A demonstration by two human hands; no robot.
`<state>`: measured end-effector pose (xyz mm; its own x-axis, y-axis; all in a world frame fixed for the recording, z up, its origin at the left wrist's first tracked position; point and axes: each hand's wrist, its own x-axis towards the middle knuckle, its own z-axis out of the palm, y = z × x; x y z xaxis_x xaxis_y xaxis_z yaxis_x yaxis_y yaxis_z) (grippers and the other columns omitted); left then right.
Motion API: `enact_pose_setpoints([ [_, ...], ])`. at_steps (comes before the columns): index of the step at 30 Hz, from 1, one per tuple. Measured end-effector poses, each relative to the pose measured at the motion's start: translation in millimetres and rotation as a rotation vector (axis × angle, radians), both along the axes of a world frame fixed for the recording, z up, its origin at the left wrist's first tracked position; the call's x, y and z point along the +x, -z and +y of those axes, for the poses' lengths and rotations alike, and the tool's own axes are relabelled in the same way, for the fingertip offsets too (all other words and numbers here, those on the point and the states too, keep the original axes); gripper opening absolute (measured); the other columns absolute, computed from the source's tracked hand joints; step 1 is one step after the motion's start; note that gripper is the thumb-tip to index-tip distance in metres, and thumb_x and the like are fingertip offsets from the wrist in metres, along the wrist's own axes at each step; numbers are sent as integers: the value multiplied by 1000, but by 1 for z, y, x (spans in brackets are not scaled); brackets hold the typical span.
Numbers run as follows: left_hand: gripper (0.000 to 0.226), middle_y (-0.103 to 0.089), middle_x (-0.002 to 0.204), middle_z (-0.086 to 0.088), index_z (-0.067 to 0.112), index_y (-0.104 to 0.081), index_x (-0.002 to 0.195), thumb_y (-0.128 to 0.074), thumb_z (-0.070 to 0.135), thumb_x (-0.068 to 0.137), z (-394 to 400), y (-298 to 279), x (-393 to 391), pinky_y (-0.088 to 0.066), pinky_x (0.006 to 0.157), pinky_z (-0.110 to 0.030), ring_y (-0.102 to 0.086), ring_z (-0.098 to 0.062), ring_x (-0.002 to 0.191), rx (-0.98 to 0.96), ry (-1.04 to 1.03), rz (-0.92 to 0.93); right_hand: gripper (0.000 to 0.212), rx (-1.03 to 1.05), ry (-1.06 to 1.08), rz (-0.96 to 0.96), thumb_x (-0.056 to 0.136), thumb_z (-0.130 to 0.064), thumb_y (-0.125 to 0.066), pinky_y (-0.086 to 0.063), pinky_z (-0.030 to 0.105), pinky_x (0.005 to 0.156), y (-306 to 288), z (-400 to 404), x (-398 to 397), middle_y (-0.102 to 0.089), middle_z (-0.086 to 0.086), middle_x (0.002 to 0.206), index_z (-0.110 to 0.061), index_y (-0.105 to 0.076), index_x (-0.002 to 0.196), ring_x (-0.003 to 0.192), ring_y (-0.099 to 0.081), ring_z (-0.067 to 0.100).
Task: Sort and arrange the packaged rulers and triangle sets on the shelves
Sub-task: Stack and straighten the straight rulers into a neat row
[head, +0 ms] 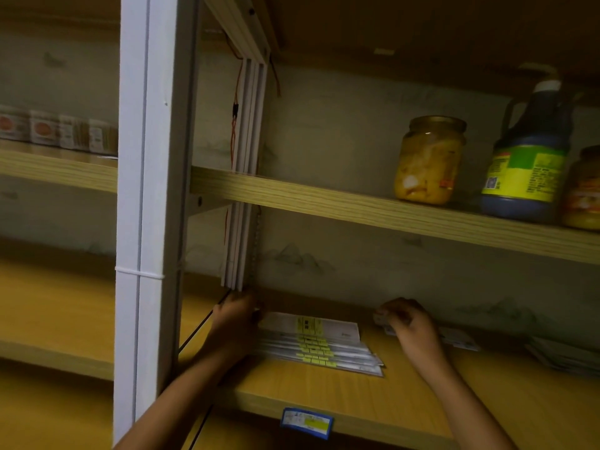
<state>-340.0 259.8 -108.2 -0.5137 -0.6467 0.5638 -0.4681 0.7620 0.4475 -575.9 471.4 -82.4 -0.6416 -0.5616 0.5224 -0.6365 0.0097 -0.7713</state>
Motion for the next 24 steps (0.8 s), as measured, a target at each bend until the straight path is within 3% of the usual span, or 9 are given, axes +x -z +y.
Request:
enact_pose_setpoints([
  [4, 22, -58, 123, 0, 25, -56, 116, -47, 29, 96, 2, -2, 2, -33, 103, -39, -47, -20, 123, -22, -21, -129, 16, 36, 15, 17, 92, -11, -61, -51, 31, 81, 4, -1, -7, -69, 3, 95, -23, -69, 86, 88, -65, 12],
  [9, 36, -49, 134, 1, 30, -60, 115, -47, 54, 91, 2, -8, 0, -26, 109, -46, -35, -21, 133, 60, -42, -284, 20, 74, 44, 78, 91, -6, -61, -46, 20, 73, 5, -3, -9, -66, 6, 95, -21, -69, 80, 85, -64, 11],
  [11, 34, -47, 135, 2, 32, -61, 115, -50, 53, 91, 4, -11, -1, -25, 109, -46, -33, -21, 134, 81, -51, -286, 25, 84, 14, 69, 90, -4, -61, -49, 25, 77, 3, -1, -10, -66, 7, 96, -25, -67, 77, 86, -64, 12],
  [13, 27, -50, 133, 1, 32, -62, 114, -52, 45, 92, 3, -10, 0, -28, 106, -46, -36, -22, 132, 72, -59, -237, 24, 75, -9, 58, 90, -5, -61, -52, 27, 82, 1, 5, -10, -66, 7, 95, -25, -66, 79, 86, -65, 8],
  [14, 23, -54, 129, -2, 30, -64, 112, -53, 39, 93, 2, -8, 1, -33, 102, -48, -43, -26, 127, 40, -65, -173, 22, 65, -13, 71, 90, -5, -62, -51, 21, 81, -1, 11, -11, -67, 5, 94, -24, -66, 80, 85, -64, 2],
  [16, 16, -64, 111, -9, 24, -67, 103, -59, 27, 90, 0, -5, 0, -46, 83, -47, -60, -33, 104, -67, -71, -15, 19, 62, -11, 120, 90, -5, -63, -45, 6, 73, -5, 26, -18, -66, 0, 94, -22, -65, 84, 86, -61, -6],
  [18, 14, -66, 102, -8, 23, -67, 101, -63, 18, 88, 12, -10, -4, -51, 72, -40, -63, -29, 90, -78, -53, 105, 15, 93, -28, 155, 91, -7, -64, -44, 7, 73, -7, 43, -34, -66, -3, 97, -22, -65, 90, 90, -60, -5],
  [21, 21, -66, 103, 1, 22, -68, 105, -61, 15, 87, 47, -24, -28, -50, 75, -33, -62, -19, 92, -100, 83, 202, 16, 190, -46, 228, 89, -10, -64, -42, 5, 73, -17, 69, -65, -64, -9, 98, -22, -63, 100, 90, -59, -5],
  [24, 30, -65, 99, 11, 34, -62, 107, -66, 15, 84, 86, -39, -70, -52, 72, -27, -63, -6, 88, -14, 216, 213, 22, 247, -26, 291, 87, -12, -65, -40, 1, 72, -31, 94, -96, -63, -14, 101, -26, -61, 104, 91, -57, -11],
])
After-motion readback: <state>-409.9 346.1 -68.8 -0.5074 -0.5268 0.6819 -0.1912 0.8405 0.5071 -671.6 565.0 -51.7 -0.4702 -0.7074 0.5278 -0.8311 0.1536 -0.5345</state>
